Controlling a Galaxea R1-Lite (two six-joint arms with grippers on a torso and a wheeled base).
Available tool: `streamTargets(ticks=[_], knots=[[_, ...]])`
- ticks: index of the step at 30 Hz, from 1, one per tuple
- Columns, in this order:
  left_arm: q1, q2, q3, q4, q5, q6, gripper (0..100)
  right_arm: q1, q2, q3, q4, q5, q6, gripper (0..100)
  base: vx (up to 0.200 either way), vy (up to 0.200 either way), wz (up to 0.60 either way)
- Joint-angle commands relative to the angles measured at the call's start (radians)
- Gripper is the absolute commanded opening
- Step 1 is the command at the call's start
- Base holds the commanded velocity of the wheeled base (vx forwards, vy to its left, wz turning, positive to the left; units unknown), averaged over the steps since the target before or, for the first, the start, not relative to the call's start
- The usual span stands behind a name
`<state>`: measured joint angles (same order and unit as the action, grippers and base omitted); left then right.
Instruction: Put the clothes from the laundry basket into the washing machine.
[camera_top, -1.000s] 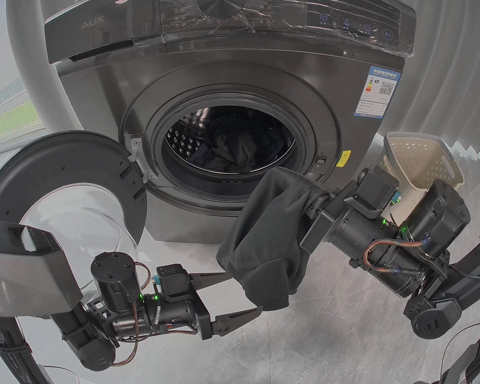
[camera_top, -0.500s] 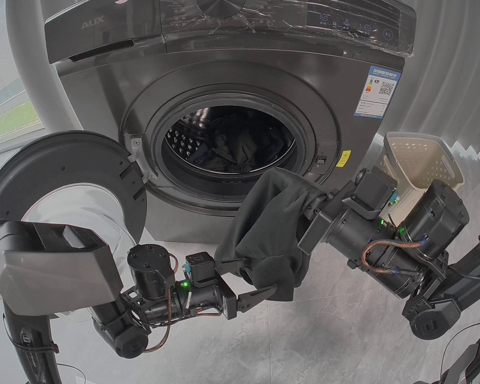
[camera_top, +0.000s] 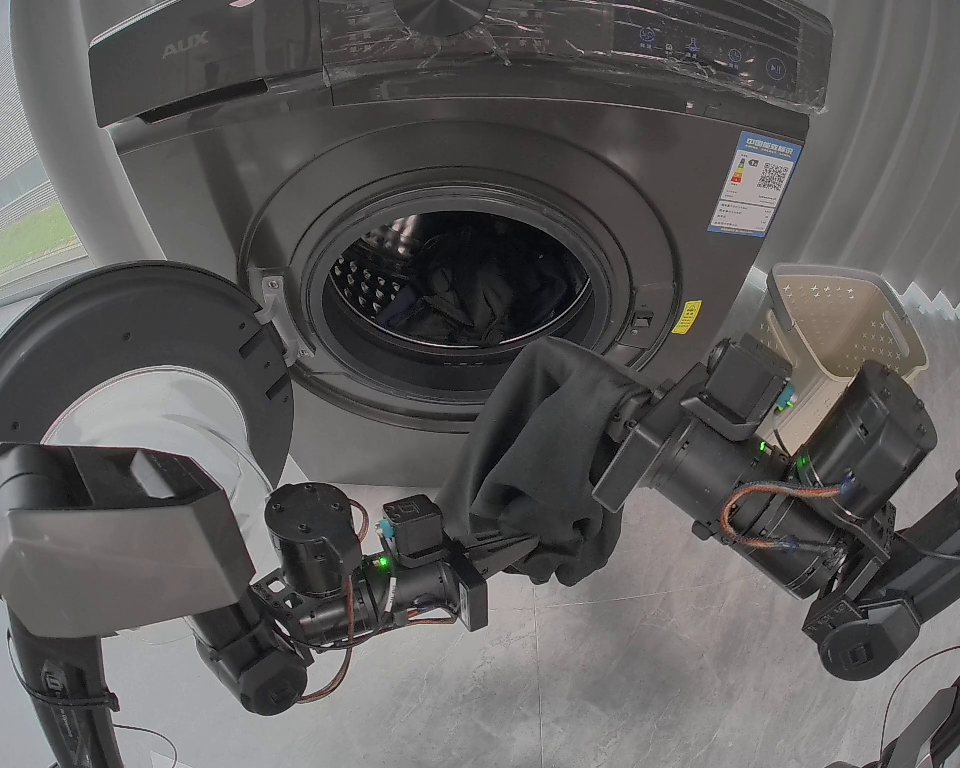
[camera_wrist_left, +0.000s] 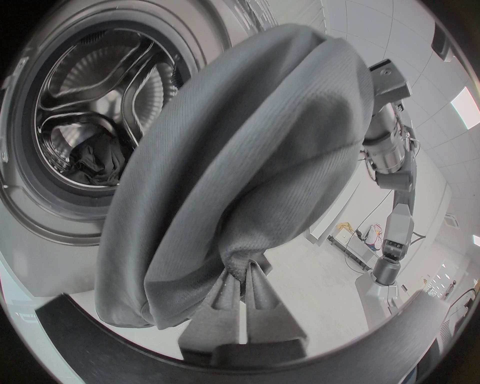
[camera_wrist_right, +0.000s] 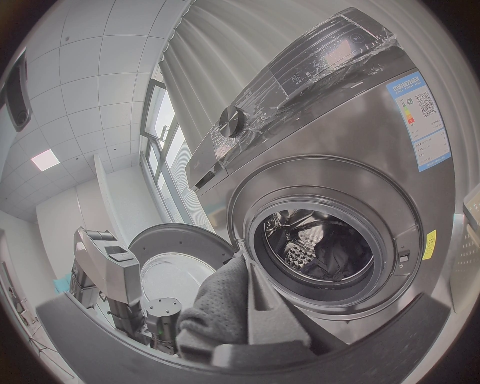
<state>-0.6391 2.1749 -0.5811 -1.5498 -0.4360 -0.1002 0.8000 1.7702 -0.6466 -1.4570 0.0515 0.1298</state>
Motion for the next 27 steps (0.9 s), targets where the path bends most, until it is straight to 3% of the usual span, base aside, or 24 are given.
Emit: streamTargets(ticks=[1,8,15,16,27], knots=[[0.001,-0.164,0.102,-0.001,-0.006,0.001,0,-0.018,0.008,0.002,0.000,0.001,0.001,0,0.000,0.000,0.00],[-0.002,-0.422,0.282,0.000,-0.023,-0.009,0,-0.035,0.046,0.012,-0.011,0.001,0.013,0,0.000,0.000,0.00],[-0.014,-0.383,0.336,0.000,-0.018,-0.004,0,-0.019,0.051,-0.002,-0.005,-0.010,0.011,0,0.000,0.000,0.00],[-0.011,-0.365,0.343,0.000,-0.020,-0.006,100,-0.016,0.049,-0.002,-0.005,-0.018,0.011,0,0.000,0.000,0.00],[0.001,-0.188,0.377,-0.001,-0.015,0.005,100,-0.012,0.043,-0.002,-0.003,-0.024,0.016,0,0.000,0.000,0.00]])
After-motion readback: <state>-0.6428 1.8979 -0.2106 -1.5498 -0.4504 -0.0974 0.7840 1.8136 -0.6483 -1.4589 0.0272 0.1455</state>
